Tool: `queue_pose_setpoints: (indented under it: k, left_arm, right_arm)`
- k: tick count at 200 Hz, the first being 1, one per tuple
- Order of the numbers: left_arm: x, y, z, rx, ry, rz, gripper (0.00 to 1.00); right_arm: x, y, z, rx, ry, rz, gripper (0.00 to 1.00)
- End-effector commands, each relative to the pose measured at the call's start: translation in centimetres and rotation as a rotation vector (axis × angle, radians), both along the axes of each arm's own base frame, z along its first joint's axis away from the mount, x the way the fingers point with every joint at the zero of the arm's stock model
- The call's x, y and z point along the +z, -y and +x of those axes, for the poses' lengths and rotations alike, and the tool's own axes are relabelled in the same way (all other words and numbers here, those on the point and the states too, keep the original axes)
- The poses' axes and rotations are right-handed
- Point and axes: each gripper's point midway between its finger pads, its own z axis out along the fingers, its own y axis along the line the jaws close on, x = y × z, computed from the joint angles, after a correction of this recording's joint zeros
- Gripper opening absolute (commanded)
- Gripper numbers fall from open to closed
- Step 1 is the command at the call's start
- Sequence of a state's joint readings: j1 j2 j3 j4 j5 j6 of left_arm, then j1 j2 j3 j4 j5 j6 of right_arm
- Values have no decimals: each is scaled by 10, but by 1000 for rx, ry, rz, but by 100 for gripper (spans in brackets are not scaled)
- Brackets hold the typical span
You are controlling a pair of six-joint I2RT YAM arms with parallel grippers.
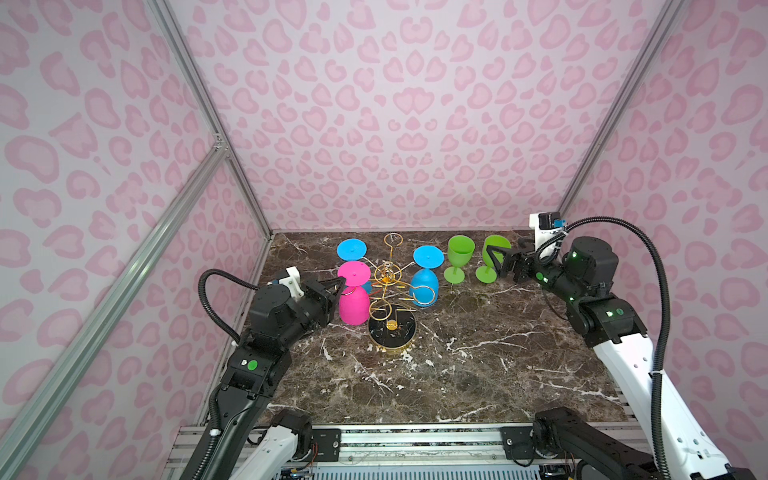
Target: Take the wine glass off the wine glass rack
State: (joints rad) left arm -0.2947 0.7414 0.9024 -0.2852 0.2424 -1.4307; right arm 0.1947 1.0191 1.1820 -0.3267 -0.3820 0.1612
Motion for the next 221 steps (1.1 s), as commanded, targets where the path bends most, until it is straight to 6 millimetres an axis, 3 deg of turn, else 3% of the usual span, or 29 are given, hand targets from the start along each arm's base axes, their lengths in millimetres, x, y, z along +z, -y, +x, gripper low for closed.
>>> queue_pose_setpoints:
  k: [1,113,221]
  left_arm:
    - [13,-3,4,25,47,-34,3]
    - [10,6,12,-17,31,-20,3]
    - [8,-8,14,66,33,-23,3]
  right_arm:
    - [1,1,1,-3,12,-7,98]
    - [0,2,-1,-6,9,-10,98]
    - [0,3,-1,-10,9,-15,98]
